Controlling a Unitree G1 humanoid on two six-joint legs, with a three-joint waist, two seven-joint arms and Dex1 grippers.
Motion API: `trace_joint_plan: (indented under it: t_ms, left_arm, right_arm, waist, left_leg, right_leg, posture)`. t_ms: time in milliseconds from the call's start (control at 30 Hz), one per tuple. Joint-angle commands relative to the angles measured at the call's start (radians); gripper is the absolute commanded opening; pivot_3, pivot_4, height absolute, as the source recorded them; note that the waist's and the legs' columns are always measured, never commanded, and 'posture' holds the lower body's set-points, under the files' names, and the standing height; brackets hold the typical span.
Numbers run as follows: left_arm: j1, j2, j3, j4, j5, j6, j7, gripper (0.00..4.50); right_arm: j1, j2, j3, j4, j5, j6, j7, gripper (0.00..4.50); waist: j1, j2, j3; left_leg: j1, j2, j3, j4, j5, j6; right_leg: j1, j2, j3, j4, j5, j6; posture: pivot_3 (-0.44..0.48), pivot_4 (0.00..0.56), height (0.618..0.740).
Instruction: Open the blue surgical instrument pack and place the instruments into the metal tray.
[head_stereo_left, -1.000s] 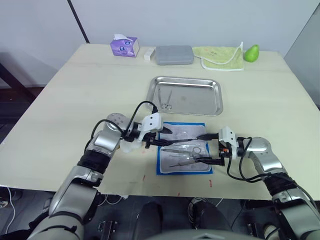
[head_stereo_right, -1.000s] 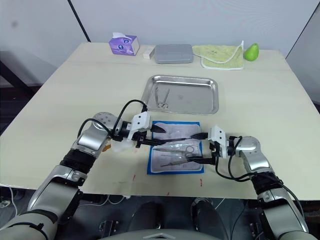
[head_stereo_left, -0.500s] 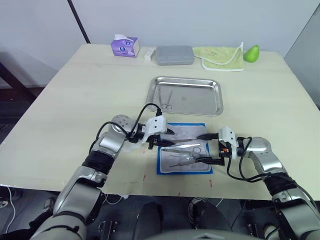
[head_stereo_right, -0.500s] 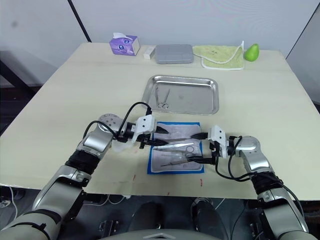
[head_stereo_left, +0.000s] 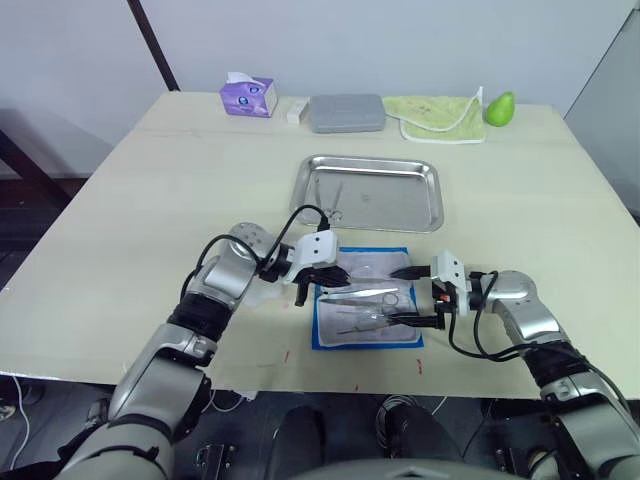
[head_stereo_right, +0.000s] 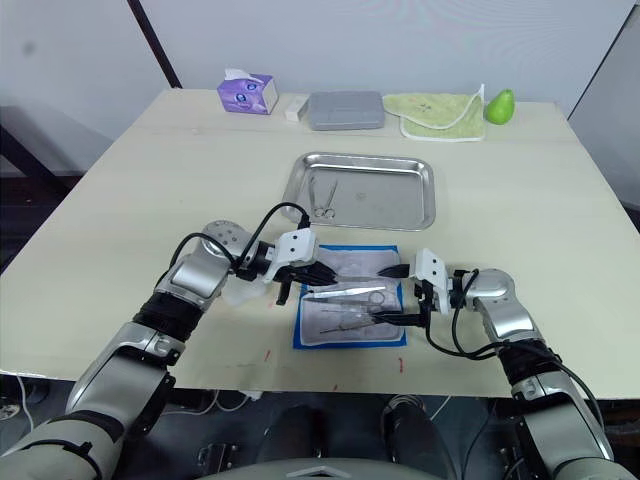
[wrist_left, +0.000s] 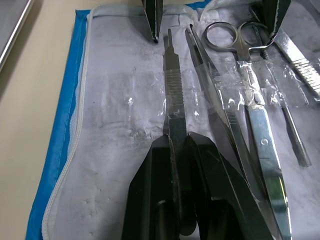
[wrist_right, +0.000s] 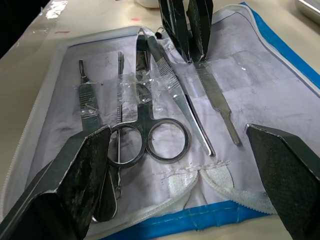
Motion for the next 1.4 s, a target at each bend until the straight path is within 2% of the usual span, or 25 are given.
trace_joint_plan:
  t_ms: [33,300,600,933,1067,1233,1367,1400]
  left_arm:
    - [-0.053,0.016,0.002,-0.067,-0.007,0.071,-0.031,0.05]
    - [-0.111,0.042,-0.016,-0.155,-0.003,0.224,-0.079,0.05]
    - [-0.115,0.099,-0.006,-0.201,-0.013,0.269,-0.112,0.05]
    - [-0.040,0.254,0.058,-0.251,-0.062,0.260,-0.149,0.05]
    - [0.006,0.316,0.114,-0.253,-0.102,0.236,-0.163,0.05]
    - [0.062,0.357,0.206,-0.255,-0.167,0.238,-0.128,0.05]
    - [0.090,0.327,0.274,-0.290,-0.221,0.337,-0.037,0.05]
    - [0.097,0.298,0.297,-0.314,-0.235,0.379,0.024,0.05]
  right_arm:
    - [0.029,0.004,0.089,0.108,-0.136,0.052,-0.070,4.50]
    - [0.033,0.002,0.130,0.110,-0.163,0.095,-0.080,4.50]
    - [0.037,-0.002,0.133,0.109,-0.163,0.104,-0.084,4.50]
    - [0.031,-0.003,0.131,0.128,-0.161,0.094,-0.080,4.50]
    - [0.034,-0.004,0.131,0.125,-0.158,0.093,-0.075,4.50]
    - [0.034,-0.008,0.129,0.123,-0.154,0.092,-0.070,4.50]
    - [0.034,-0.009,0.121,0.120,-0.145,0.091,-0.070,4.50]
    - [0.033,-0.009,0.117,0.119,-0.141,0.091,-0.070,4.50]
  waist:
    - [-0.008,0.000,0.000]
    - [-0.023,0.000,0.000]
    - [-0.024,-0.001,0.000]
    - [-0.024,-0.001,-0.001]
    - [-0.022,-0.006,-0.004]
    - [-0.021,-0.007,-0.005]
    - [-0.020,-0.009,-0.006]
    - [-0.019,-0.009,-0.006]
  left_leg:
    - [0.000,0.000,0.000,0.000,0.000,0.000]
    - [0.003,0.000,0.000,-0.004,0.000,0.000]
    - [0.005,0.000,0.001,-0.006,0.000,0.000]
    - [0.006,0.001,0.002,-0.007,0.000,0.000]
    - [0.007,0.001,0.003,-0.007,0.000,0.000]
    - [0.008,0.001,0.004,-0.009,0.000,0.000]
    - [0.010,0.001,0.005,-0.009,0.000,0.000]
    - [0.011,0.001,0.005,-0.009,0.000,0.000]
  right_leg:
    - [0.000,0.000,0.000,0.000,0.000,0.000]
    - [0.000,0.002,0.002,0.000,0.000,-0.001]
    - [0.000,0.003,0.004,0.000,0.000,-0.001]
    - [0.000,0.003,0.005,0.000,-0.001,-0.001]
    - [0.000,0.002,0.005,0.000,-0.002,-0.004]
    - [0.000,0.002,0.006,0.000,-0.003,-0.006]
    - [0.002,0.001,0.006,0.000,-0.004,-0.006]
    - [0.002,0.001,0.006,0.000,-0.004,-0.006]
  posture:
    - [0.000,0.150,0.740]
    - [0.000,0.150,0.740]
    - [0.000,0.150,0.740]
    - [0.000,0.150,0.740]
    - [0.000,0.150,0.740]
    - [0.000,0.150,0.740]
    - [0.000,0.150,0.740]
    - [0.000,0.150,0.740]
